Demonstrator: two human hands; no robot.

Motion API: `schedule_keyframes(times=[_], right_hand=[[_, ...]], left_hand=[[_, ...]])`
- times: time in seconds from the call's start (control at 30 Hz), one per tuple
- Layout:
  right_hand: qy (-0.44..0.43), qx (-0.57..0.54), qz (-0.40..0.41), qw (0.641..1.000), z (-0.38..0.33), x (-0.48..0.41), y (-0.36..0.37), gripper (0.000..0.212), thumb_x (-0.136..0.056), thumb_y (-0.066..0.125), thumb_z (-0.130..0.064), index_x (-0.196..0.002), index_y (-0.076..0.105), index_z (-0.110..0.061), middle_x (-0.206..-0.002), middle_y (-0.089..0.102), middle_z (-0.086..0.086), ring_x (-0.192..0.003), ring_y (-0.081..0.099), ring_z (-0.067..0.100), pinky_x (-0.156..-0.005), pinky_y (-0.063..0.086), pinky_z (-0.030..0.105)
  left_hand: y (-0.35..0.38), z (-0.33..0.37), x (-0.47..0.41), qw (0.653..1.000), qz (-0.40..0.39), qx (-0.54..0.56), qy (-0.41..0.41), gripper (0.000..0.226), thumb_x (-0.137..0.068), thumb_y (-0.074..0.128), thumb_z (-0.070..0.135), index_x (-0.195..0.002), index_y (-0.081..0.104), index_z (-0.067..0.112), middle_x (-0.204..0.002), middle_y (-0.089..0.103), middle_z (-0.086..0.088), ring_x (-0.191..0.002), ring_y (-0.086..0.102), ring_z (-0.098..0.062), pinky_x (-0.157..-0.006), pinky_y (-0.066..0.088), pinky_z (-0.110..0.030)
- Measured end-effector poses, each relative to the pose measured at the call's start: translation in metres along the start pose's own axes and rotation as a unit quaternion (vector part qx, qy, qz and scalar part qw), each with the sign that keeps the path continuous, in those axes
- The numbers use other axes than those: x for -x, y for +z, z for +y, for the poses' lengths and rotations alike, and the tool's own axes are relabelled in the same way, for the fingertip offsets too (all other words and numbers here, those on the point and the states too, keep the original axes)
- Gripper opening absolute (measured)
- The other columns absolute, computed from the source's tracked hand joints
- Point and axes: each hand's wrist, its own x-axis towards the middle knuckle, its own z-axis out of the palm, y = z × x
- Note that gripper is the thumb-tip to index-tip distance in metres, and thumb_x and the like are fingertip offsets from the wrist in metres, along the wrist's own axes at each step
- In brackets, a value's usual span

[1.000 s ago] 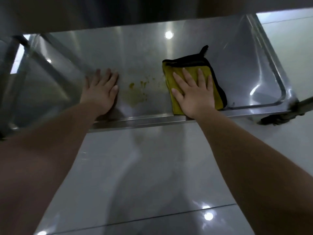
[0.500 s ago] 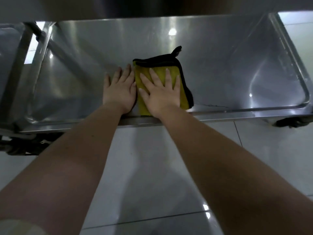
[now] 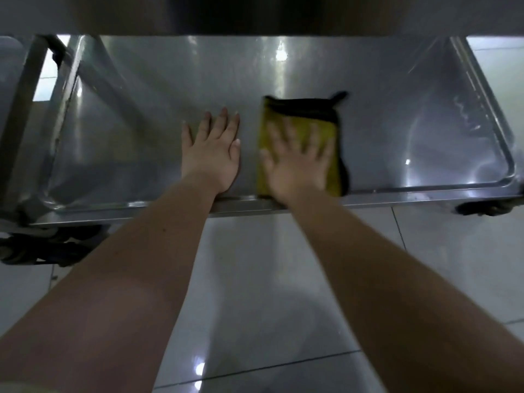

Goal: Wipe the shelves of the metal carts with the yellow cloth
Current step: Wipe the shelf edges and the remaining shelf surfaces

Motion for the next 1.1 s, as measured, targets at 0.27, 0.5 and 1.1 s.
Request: schedule_keyframes(times=[0.27, 0.5, 1.1], right_hand=[[-0.023, 0.027, 0.031, 0.999, 0.076, -0.026, -0.011, 0.056, -0.1, 0.019, -0.06, -0.152, 0.004, -0.049, -0.164, 0.005, -0.012, -0.15, 0.003, 0.034, -0.118, -0.003, 0.056], [0.232, -0.034, 0.008, 0.972, 0.148, -0.014, -0.028, 0.057, -0.1, 0.013, -0.058, -0.153, -0.003, -0.045, -0.164, -0.007, -0.013, -0.149, -0.006, 0.037, -0.116, -0.006, 0.061], [0.009, 0.003, 0.017, 1.0, 0.075, -0.108, -0.034, 0.059, -0.098, 0.014, -0.064, -0.153, 0.001, -0.047, -0.164, -0.004, -0.013, -0.15, -0.007, 0.031, -0.118, -0.008, 0.056]], left_hand=[[0.001, -0.004, 0.001, 1.0, 0.014, 0.027, -0.001, 0.054, -0.104, 0.022, 0.034, -0.157, 0.012, 0.027, -0.164, 0.008, 0.006, -0.151, 0.005, -0.019, -0.12, 0.0, -0.051], [0.004, 0.001, 0.002, 1.0, 0.024, 0.016, 0.003, 0.055, -0.103, 0.021, 0.034, -0.156, 0.011, 0.025, -0.164, 0.008, 0.004, -0.151, 0.006, -0.023, -0.119, 0.001, -0.054], [0.01, -0.001, 0.001, 0.999, 0.05, 0.011, -0.007, 0.055, -0.103, 0.023, 0.035, -0.156, 0.013, 0.028, -0.164, 0.01, 0.006, -0.151, 0.009, -0.021, -0.12, 0.004, -0.052]])
